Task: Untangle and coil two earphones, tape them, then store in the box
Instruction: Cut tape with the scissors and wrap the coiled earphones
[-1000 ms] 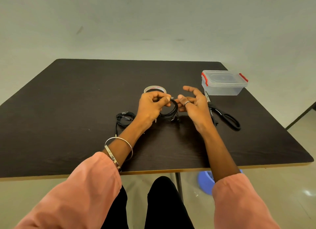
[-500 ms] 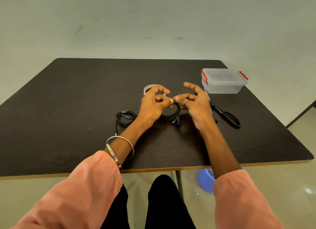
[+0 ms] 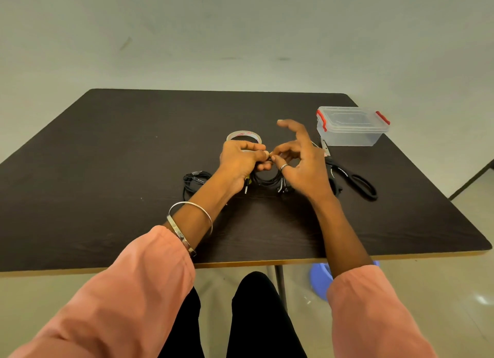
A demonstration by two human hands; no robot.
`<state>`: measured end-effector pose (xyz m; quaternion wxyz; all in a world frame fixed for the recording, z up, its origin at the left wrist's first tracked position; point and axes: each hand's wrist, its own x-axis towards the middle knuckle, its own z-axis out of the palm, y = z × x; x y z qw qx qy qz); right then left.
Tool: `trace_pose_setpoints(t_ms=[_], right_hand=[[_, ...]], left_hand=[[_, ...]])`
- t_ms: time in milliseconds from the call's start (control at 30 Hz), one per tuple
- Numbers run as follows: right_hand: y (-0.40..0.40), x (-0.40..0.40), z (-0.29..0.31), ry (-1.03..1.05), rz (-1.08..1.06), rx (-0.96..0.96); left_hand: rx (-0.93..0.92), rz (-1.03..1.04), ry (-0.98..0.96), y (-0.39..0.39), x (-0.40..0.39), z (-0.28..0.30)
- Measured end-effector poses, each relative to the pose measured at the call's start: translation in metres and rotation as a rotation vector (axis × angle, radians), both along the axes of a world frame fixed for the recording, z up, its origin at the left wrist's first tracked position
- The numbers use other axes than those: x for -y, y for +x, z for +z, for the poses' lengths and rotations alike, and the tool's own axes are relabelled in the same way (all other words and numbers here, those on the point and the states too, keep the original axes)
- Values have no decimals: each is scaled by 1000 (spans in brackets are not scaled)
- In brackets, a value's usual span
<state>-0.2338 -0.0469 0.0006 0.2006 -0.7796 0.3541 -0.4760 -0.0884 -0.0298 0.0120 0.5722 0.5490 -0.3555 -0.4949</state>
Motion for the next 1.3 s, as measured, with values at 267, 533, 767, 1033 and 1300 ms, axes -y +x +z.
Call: trace_pose_setpoints(t_ms=[267,533,767,1033,1300], right_hand=[[2,0,0,-410,-26,-245],[3,9,-6,-87,-148,38],[1,13,-11,-66,-29,-174],[8,11,-11,-300,-89,-549],[2,6,-8,123,-22,-205]], left_hand=[[-90,56,67,11,4,4],[-7,-10,-39,15,1,3],[152,-57,-100,12,-3,1],[430,-39,-125,11,-8,-6],[243,-88,-57,15,-5,-10]])
